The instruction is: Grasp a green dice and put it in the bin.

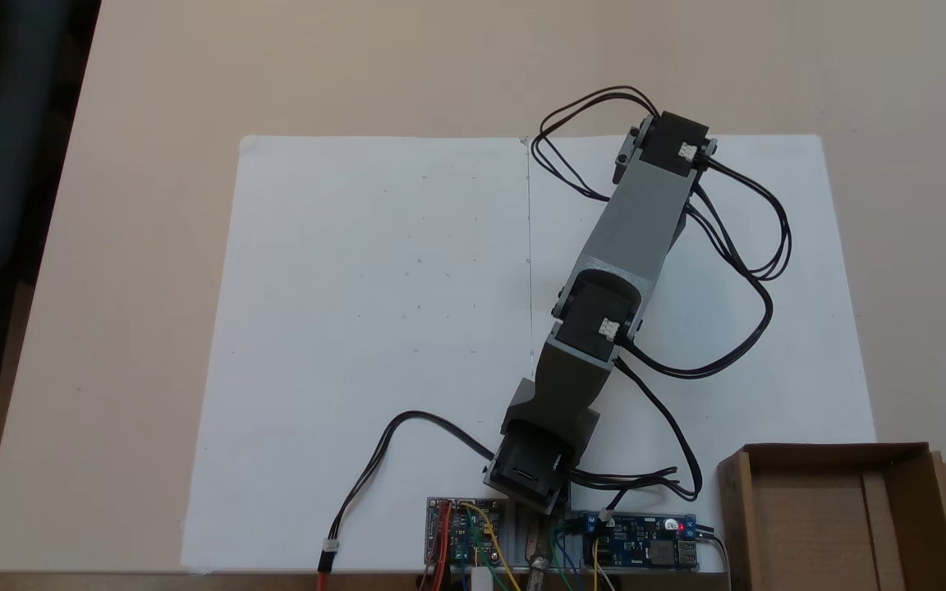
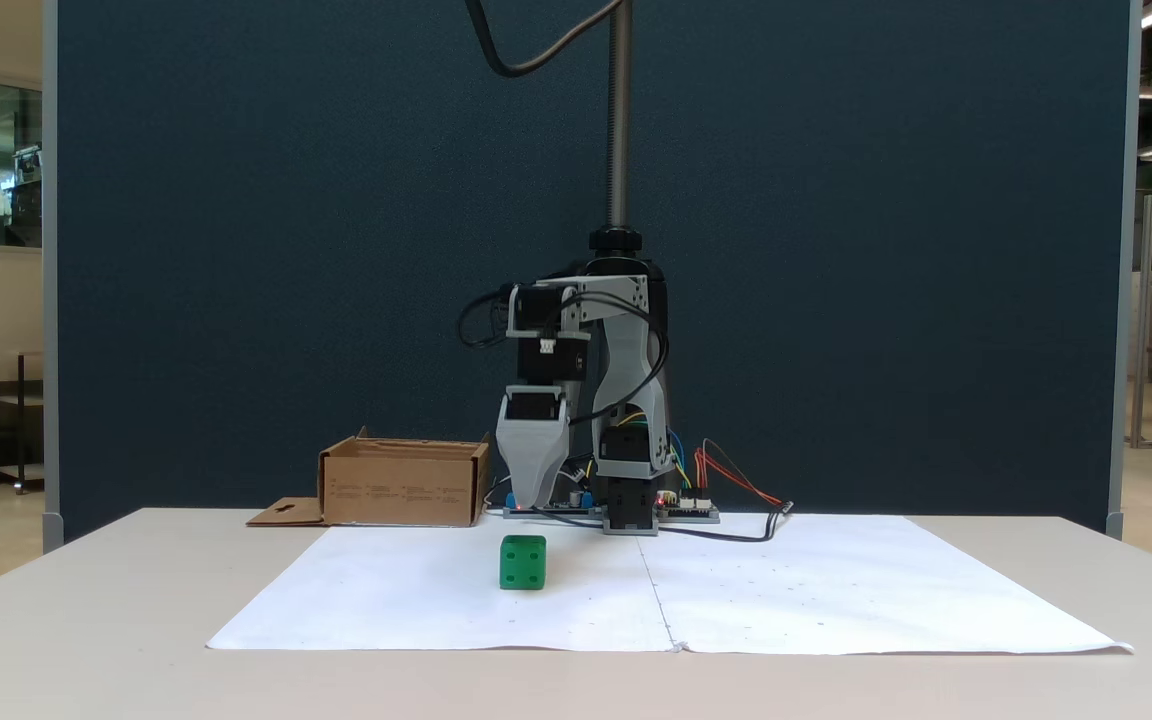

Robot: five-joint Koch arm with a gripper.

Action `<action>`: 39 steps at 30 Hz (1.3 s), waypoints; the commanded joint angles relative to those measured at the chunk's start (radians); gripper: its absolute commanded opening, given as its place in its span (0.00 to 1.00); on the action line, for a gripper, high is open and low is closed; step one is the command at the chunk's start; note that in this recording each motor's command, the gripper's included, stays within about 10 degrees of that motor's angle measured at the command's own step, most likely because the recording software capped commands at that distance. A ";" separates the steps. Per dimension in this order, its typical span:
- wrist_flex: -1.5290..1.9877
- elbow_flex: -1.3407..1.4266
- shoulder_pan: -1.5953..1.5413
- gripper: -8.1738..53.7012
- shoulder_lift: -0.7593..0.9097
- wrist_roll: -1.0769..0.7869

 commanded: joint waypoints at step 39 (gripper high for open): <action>-0.025 0.091 0.097 0.83 0.072 -0.244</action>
